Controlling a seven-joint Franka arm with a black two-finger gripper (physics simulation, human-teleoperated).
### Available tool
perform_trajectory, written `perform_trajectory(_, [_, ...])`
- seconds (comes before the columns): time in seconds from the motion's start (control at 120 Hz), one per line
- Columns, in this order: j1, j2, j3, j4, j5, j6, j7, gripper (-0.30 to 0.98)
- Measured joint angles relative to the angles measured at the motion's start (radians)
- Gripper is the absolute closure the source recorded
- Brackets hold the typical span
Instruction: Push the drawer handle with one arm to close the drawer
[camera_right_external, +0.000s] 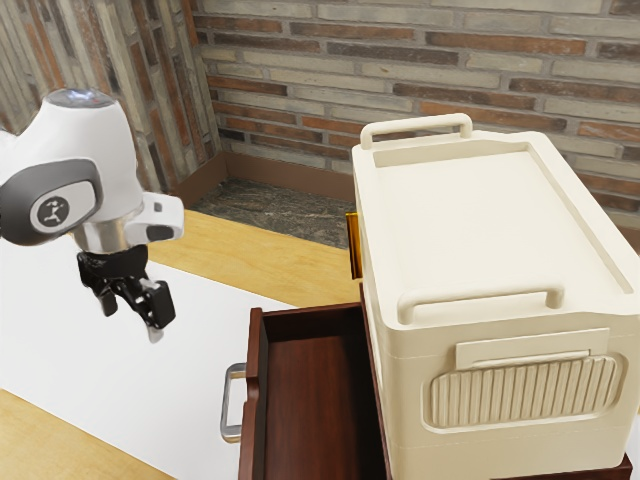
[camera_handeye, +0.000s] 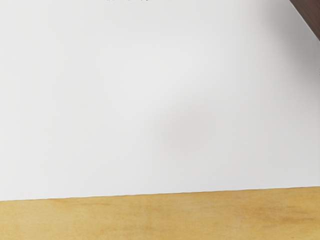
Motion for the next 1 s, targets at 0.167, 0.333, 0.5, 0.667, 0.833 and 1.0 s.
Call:
perform_trajectory(0.167, [-0.005, -0.017, -0.087, -0.118, -0.007, 0.176, 0.1, 0.0])
perform_trajectory(0.333, [-0.027, -0.026, -0.098, -0.13, -0.066, 0.207, 0.224, 0.01])
perform_trajectory(0.5, [-0.068, -0.029, -0.099, -0.147, -0.1, 0.167, 0.325, 0.05])
perform_trajectory(0.667, [-0.074, -0.037, -0.124, -0.161, -0.109, 0.149, 0.402, 0.22])
perform_trajectory(0.833, [-0.073, -0.029, -0.154, -0.161, -0.111, 0.152, 0.461, 0.52])
perform_trajectory(1.0, [-0.066, 0.008, -0.184, -0.158, -0.11, 0.193, 0.505, 0.68])
